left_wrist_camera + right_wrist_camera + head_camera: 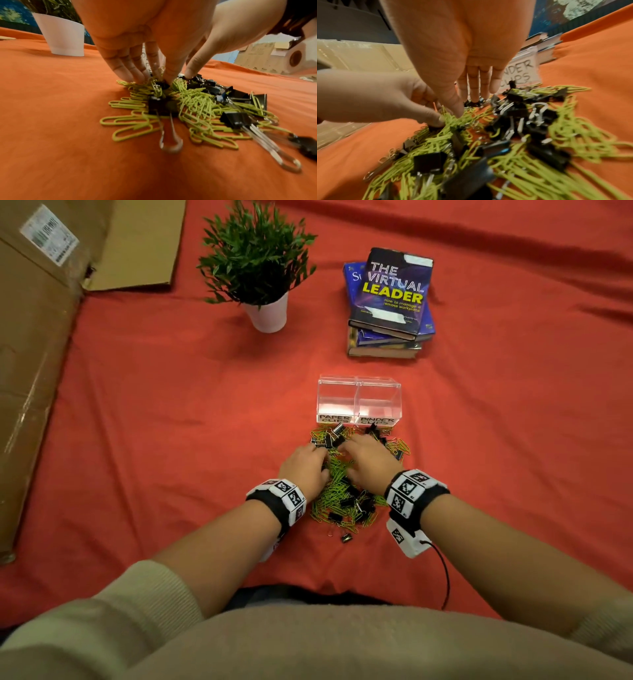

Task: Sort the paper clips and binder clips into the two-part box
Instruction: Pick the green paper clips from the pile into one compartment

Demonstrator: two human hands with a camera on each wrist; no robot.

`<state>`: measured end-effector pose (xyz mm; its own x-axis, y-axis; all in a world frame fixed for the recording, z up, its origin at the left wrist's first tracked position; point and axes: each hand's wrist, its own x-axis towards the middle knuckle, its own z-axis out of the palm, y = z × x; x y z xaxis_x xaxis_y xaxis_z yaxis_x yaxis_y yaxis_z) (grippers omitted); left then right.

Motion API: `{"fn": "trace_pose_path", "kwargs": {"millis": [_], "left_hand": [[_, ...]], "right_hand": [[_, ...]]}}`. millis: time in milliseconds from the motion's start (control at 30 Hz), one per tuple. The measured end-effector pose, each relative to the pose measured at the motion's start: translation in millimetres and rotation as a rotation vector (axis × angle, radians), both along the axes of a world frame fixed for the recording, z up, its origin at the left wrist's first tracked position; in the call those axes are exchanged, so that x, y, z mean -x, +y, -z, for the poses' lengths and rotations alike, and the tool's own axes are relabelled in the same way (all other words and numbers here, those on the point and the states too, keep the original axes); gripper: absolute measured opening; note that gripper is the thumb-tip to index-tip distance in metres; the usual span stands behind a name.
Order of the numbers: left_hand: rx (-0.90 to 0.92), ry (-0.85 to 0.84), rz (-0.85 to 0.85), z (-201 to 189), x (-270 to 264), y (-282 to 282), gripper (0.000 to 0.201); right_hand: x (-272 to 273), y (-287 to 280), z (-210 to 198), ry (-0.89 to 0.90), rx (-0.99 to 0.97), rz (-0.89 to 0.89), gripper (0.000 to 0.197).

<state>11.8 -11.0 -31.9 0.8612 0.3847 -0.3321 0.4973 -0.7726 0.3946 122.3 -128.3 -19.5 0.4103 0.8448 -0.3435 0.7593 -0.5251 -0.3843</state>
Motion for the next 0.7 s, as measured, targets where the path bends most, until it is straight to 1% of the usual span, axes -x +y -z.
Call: {"fn": "trace_pose_path", "kwargs": {"millis": [67,133,300,400,500,600,700], "left_hand": [[0.01,-0.004,-0.022,-1,0,1,0.019],[0.054,-0.012,-0.069,-1,1,4,0.017],[0.24,-0.048,-0.221,-5,6,10,0.011],[0.307,-0.074,-0.274,-10,7,14,0.01],[0.403,-0.118,-0.316,-17,4,21,0.011],[0.498,-0.191,-0.366,-26,-6,28,0.011],[0.519,-0.22,-0.367,-36,-26,34,0.009]], "right_hand": [[5,5,4,0.018,0.026,-0.045,0.048],[8,4,8,0.038,0.032,-0.04,0.047],[10,-4,12,0.118,-0.016,0.053,0.027],[7,-5,8,0.187,-0.013,0.166,0.024],[4,-10,2,0.333,-0.037,0.317,0.019],[-3,-15,-3,0.475,-0.049,0.42,0.011],[-15,-18,-8,0.618,-0.067,0.502,0.008]]}}
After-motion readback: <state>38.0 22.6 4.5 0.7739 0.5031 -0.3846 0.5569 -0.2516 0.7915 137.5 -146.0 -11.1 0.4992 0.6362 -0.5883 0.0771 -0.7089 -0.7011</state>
